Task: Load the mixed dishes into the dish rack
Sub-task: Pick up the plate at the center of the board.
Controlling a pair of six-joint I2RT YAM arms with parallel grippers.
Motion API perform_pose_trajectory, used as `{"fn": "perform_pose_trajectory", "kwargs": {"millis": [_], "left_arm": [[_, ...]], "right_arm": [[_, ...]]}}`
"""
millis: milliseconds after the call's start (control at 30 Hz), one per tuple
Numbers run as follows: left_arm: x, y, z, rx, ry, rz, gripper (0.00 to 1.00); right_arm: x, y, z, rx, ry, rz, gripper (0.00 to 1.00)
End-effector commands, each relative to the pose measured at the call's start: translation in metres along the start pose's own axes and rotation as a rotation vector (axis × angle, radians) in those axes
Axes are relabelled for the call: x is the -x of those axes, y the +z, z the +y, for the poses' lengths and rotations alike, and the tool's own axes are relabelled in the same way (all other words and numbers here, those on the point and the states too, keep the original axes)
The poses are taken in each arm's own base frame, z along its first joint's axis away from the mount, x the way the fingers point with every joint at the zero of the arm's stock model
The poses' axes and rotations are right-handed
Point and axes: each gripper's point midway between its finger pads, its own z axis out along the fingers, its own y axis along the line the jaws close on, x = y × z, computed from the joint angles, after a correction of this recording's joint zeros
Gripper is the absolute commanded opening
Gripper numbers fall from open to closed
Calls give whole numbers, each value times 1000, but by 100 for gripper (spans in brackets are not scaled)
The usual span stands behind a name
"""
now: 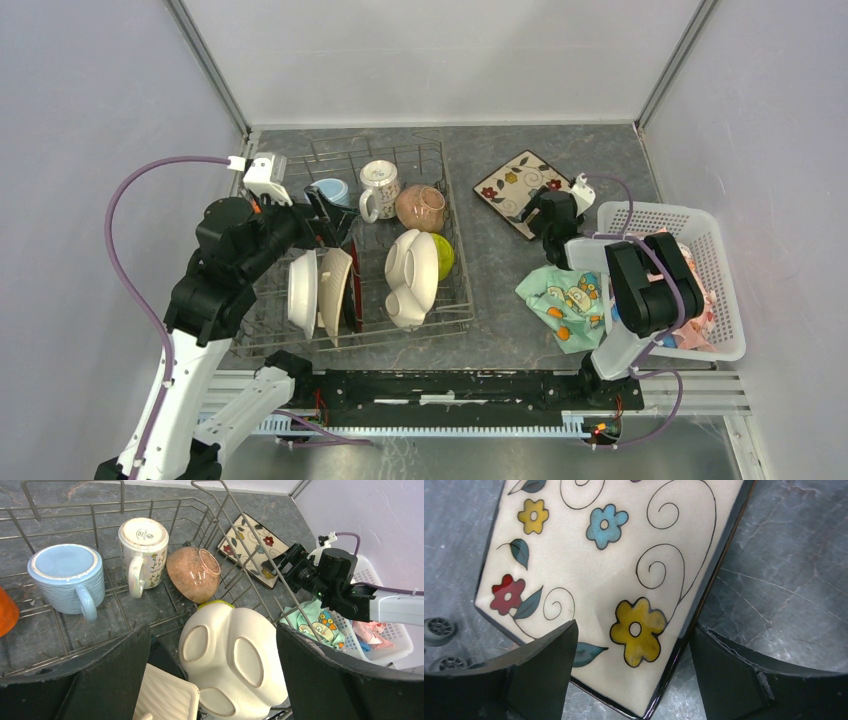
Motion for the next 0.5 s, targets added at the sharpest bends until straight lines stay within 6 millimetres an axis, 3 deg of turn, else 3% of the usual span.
{"fn": "perform_pose_trajectory", "kwargs": {"millis": [0, 233, 467], "left_arm": [[8, 1, -3, -8, 0, -29, 100], [1, 8, -2, -12, -10, -6, 100], [1, 10, 0, -7, -1, -4, 100]], "right_arm": [[-3, 4, 26, 167, 25, -12, 86], [1, 11, 54, 303, 45, -26, 79], [-10, 22, 52, 313, 118, -4, 69]]}}
